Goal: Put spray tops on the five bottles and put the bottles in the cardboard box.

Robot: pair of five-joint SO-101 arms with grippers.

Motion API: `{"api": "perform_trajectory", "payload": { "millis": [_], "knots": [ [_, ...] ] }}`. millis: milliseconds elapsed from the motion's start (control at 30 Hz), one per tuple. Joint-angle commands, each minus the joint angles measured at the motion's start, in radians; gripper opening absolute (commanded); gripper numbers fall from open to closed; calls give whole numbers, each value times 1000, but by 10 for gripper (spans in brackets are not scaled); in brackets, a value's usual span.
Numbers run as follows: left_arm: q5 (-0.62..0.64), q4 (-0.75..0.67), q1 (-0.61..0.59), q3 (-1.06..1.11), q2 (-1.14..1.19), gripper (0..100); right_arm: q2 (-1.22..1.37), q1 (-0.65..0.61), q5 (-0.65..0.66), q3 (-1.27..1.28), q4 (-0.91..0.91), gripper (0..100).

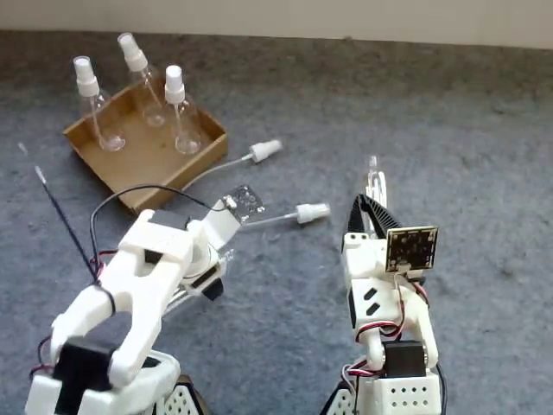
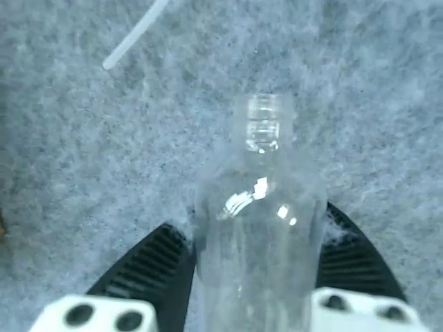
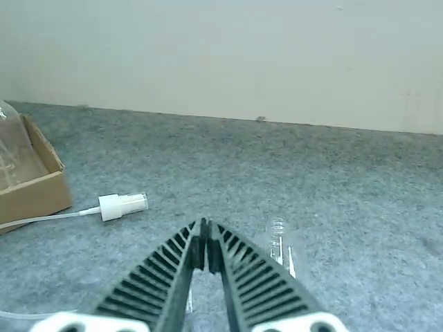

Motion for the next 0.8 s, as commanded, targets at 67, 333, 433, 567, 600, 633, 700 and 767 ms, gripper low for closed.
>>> {"api": "perform_trajectory", "payload": {
  "millis": [67,333,433,567,600,633,700,767],
  "knots": [
    [-9,48,-5,-122,35,155,-4,-4,-8,133,-5,5],
    [-35,101,-2,-119,33,290,-7,-4,-8,133,-5,5],
    [-81,101,-5,-120,36,284,-7,-4,-8,133,-5,5],
    [-84,101,-2,-119,38,284,-7,-4,-8,133,-5,5],
    [-84,101,-2,-119,38,284,-7,-4,-8,133,-5,5],
    [-84,101,-2,-119,38,284,-7,-4,-8,133,-5,5],
    [-86,101,-2,-119,39,284,-7,-4,-8,133,-5,5],
    [-86,101,-2,-119,39,284,-7,-4,-8,133,-5,5]
  ]
}}
